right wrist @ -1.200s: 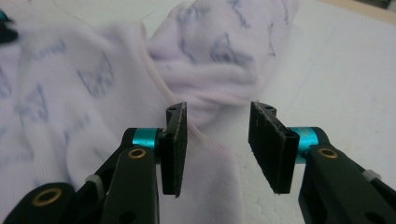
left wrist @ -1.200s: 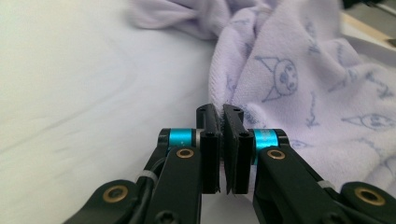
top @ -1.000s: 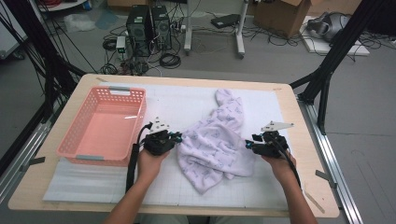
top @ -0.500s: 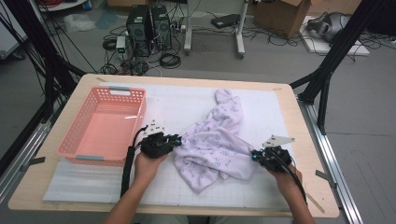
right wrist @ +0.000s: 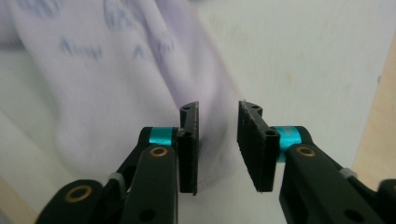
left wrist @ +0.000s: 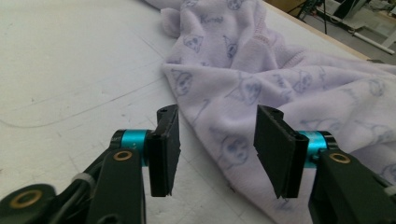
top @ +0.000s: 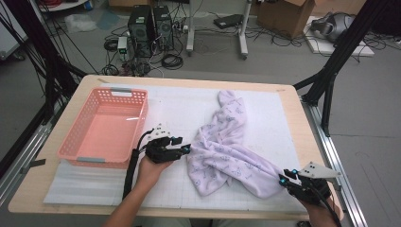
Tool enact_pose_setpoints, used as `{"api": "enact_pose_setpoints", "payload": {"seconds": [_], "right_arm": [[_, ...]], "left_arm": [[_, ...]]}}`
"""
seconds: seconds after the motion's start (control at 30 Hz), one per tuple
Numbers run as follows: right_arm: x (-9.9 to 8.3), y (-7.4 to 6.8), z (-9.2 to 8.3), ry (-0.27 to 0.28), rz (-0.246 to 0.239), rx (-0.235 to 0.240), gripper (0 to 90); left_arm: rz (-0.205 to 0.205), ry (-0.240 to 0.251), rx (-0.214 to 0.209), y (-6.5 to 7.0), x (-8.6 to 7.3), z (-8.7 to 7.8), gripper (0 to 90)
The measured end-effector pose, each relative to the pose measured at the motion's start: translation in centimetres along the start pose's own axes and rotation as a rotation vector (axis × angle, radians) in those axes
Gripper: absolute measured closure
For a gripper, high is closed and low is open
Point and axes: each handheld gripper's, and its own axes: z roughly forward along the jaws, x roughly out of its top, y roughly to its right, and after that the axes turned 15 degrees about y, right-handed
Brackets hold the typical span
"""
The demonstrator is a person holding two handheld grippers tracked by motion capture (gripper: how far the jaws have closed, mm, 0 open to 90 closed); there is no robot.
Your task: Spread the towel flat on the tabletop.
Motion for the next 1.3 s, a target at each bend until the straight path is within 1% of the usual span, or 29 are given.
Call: {"api": "enact_pose_setpoints", "payload": {"seconds": [0.03, 0.1, 0.17, 0.23, 0.37, 0.47, 0.57, 0.67, 0.7, 0.73, 0.77, 0.8, 0.83, 0.87, 0.9, 0.97, 1.03, 1.13, 1.2, 1.23, 1.3], "right_arm": [[0.5, -0.1, 0.2, 0.042, 0.001, 0.007, 65.3], [1.8, -0.3, 1.3, 0.093, 0.008, 0.036, 64.4], [3.0, -0.7, 3.3, 0.110, 0.011, 0.073, 64.4], [4.0, -1.2, 5.7, 0.118, 0.001, 0.109, 65.2], [5.7, -2.1, 10.8, 0.100, 0.002, 0.175, 68.7], [6.7, -2.8, 14.0, 0.073, 0.002, 0.218, 71.9], [7.5, -3.7, 16.0, 0.058, -0.016, 0.264, 72.7], [8.3, -4.6, 17.7, 0.048, -0.019, 0.302, 68.9], [8.3, -4.8, 18.2, 0.034, -0.024, 0.306, 67.1], [8.3, -5.1, 19.0, 0.009, -0.017, 0.312, 66.8], [8.3, -5.3, 19.6, -0.015, -0.016, 0.319, 68.0], [8.2, -5.4, 20.1, -0.034, -0.024, 0.320, 75.8], [8.2, -5.5, 20.2, -0.042, -0.038, 0.321, 85.2], [8.3, -5.4, 19.9, -0.036, -0.039, 0.317, 86.8], [8.5, -5.0, 19.5, -0.014, -0.033, 0.307, 87.3], [8.8, -4.0, 18.1, 0.033, -0.012, 0.278, 87.5], [9.0, -2.6, 16.3, 0.061, 0.000, 0.241, 87.5], [8.9, -0.3, 13.6, 0.087, 0.007, 0.173, 87.5], [8.6, 1.1, 11.8, 0.097, 0.027, 0.119, 87.5], [8.5, 1.9, 10.9, 0.106, 0.035, 0.100, 87.5], [8.3, 3.0, 9.2, 0.115, 0.050, 0.051, 87.5]], "left_arm": [[0.003, 0.009, -0.002, 0.0, -0.2, -0.1, 49.0], [0.013, -0.006, -0.005, 0.1, -0.5, -0.1, 48.8], [0.020, -0.019, -0.010, 0.1, -0.6, -0.1, 48.2], [0.026, -0.014, -0.012, 0.1, -0.5, -0.2, 48.2], [0.034, -0.016, -0.010, 0.1, -0.5, -0.6, 48.2], [0.031, -0.018, -0.004, -0.1, -0.7, -0.8, 48.3], [0.032, -0.020, -0.002, -0.2, -0.9, -0.9, 48.5], [0.032, -0.023, -0.003, -0.1, -0.9, -0.8, 48.6], [0.032, -0.022, -0.005, -0.1, -0.9, -0.8, 48.6], [0.031, -0.021, -0.007, 0.0, -0.9, -0.8, 48.7], [0.028, -0.021, -0.005, 0.0, -0.9, -0.9, 48.7], [0.027, -0.017, -0.005, -0.1, -1.0, -0.9, 48.7], [0.025, -0.015, -0.003, -0.1, -1.0, -1.0, 48.8], [0.022, -0.016, -0.003, -0.2, -1.1, -1.0, 48.9], [0.018, -0.022, -0.001, -0.3, -1.1, -1.0, 48.9], [0.024, -0.022, 0.005, -0.3, -1.1, -1.0, 48.9], [0.056, -0.026, 0.015, -0.1, -1.1, -1.0, 49.2], [0.045, -0.029, 0.011, 0.0, -1.1, -1.0, 49.4], [0.032, -0.024, 0.006, 0.0, -1.2, -0.9, 49.4], [0.033, -0.027, 0.006, 0.0, -1.2, -0.8, 49.5], [0.024, -0.025, 0.005, 0.0, -1.2, -0.8, 49.7]]}}
